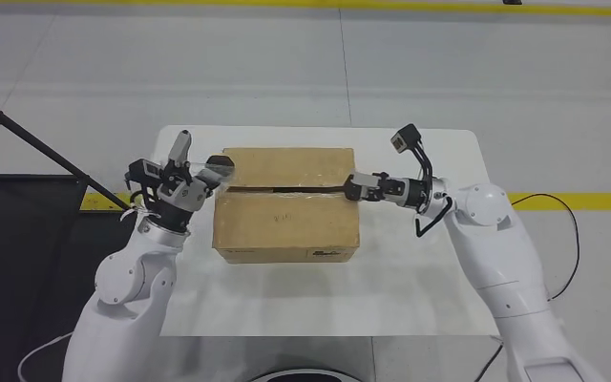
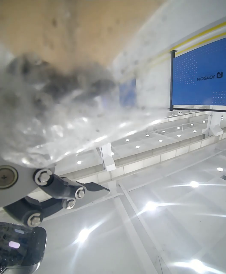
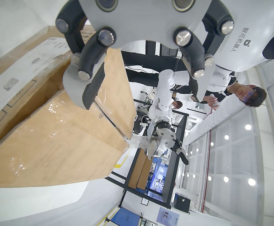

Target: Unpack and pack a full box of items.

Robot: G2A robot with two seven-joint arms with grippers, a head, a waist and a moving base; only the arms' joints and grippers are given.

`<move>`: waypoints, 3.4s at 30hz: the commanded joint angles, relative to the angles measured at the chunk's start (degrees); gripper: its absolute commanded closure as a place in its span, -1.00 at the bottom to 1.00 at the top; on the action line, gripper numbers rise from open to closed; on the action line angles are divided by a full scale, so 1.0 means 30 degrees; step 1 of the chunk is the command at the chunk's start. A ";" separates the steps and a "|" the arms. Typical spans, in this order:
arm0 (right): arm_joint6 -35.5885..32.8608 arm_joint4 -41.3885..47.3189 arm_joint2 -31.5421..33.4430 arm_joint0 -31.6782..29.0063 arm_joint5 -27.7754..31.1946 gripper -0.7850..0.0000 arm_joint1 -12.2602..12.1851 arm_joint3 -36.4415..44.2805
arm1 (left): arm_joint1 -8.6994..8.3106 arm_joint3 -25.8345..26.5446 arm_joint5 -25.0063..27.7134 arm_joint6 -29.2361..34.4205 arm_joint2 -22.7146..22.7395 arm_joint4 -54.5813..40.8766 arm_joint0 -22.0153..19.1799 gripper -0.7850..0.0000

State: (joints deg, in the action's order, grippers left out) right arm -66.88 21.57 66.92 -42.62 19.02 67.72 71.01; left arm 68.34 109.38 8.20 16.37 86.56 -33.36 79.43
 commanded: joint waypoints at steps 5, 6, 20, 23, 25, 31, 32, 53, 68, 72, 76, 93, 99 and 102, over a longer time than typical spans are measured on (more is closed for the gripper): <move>-0.0139 0.0176 0.0241 -0.0115 0.0125 -1.00 -0.0105 -0.0169 | 0.0134 -0.0371 -0.0252 -0.0314 -0.0968 0.0570 -0.0715 -1.00; -0.0155 0.0217 0.0288 -0.0127 0.0158 -1.00 -0.0123 -0.0201 | 0.0160 -0.0455 -0.0285 -0.0372 -0.1129 0.0638 -0.0848 -1.00; -0.0483 0.0813 0.1628 -0.0939 0.0794 -1.00 -0.0569 -0.0402 | 0.0645 -0.2010 -0.1090 -0.1674 -0.3841 0.2046 -0.3132 -1.00; -0.0599 0.0976 0.1951 -0.1136 0.0898 -1.00 -0.0677 -0.0466 | 0.0777 -0.2421 -0.1211 -0.1891 -0.4440 0.2223 -0.3622 -1.00; -0.0687 0.1085 0.2126 -0.1248 0.0979 -1.00 -0.0740 -0.0534 | 0.0860 -0.2649 -0.1276 -0.1977 -0.4813 0.2351 -0.3899 -1.00; -0.0983 0.1366 0.2500 -0.1408 0.1155 -1.00 -0.0895 -0.0819 | 0.1114 -0.3382 -0.1448 -0.2291 -0.5819 0.2709 -0.4596 -1.00; -0.1044 0.1399 0.2544 -0.1415 0.1186 -1.00 -0.0918 -0.0869 | 0.1156 -0.3472 -0.1455 -0.2330 -0.5973 0.2752 -0.4683 -1.00; -0.1907 0.2209 0.2895 -0.1316 0.2248 -1.00 -0.1220 -0.1625 | 0.1344 -0.2500 -0.4173 -0.2642 -0.6609 0.6370 -0.4789 -1.00; -0.2272 0.2860 0.3351 -0.1765 0.2654 -1.00 -0.1494 -0.1907 | 0.1882 -0.3106 -0.5344 -0.3311 -0.8290 0.7213 -0.5661 -1.00; -0.2310 0.2919 0.3296 -0.1730 0.2709 -1.00 -0.1525 -0.1984 | 0.1942 -0.2984 -0.5245 -0.3221 -0.8335 0.7326 -0.5525 -1.00; -0.2432 0.3045 0.3298 -0.1792 0.2829 -1.00 -0.1569 -0.2073 | 0.2118 -0.3294 -0.5130 -0.3288 -0.8893 0.7550 -0.5843 -1.00; -0.2610 0.3138 0.3341 -0.1900 0.2862 -1.00 -0.1783 -0.1823 | 0.2589 -0.2707 -0.3669 -0.3343 -0.9203 0.7493 -0.5678 -1.00; -0.2238 0.2700 0.2563 -0.0952 0.2102 -1.00 -0.1670 -0.0572 | 0.1991 0.0905 -0.2754 -0.2626 -0.5557 0.7470 -0.2635 -1.00; -0.1828 0.2750 0.1968 -0.0337 0.1300 -1.00 -0.1539 0.0017 | 0.1666 0.2145 -0.2370 -0.2223 -0.3016 0.7750 -0.0929 -1.00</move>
State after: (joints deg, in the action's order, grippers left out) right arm -72.67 29.71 73.45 -44.25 23.78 62.98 70.56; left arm 73.65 114.71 0.88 9.19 74.35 -10.31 74.60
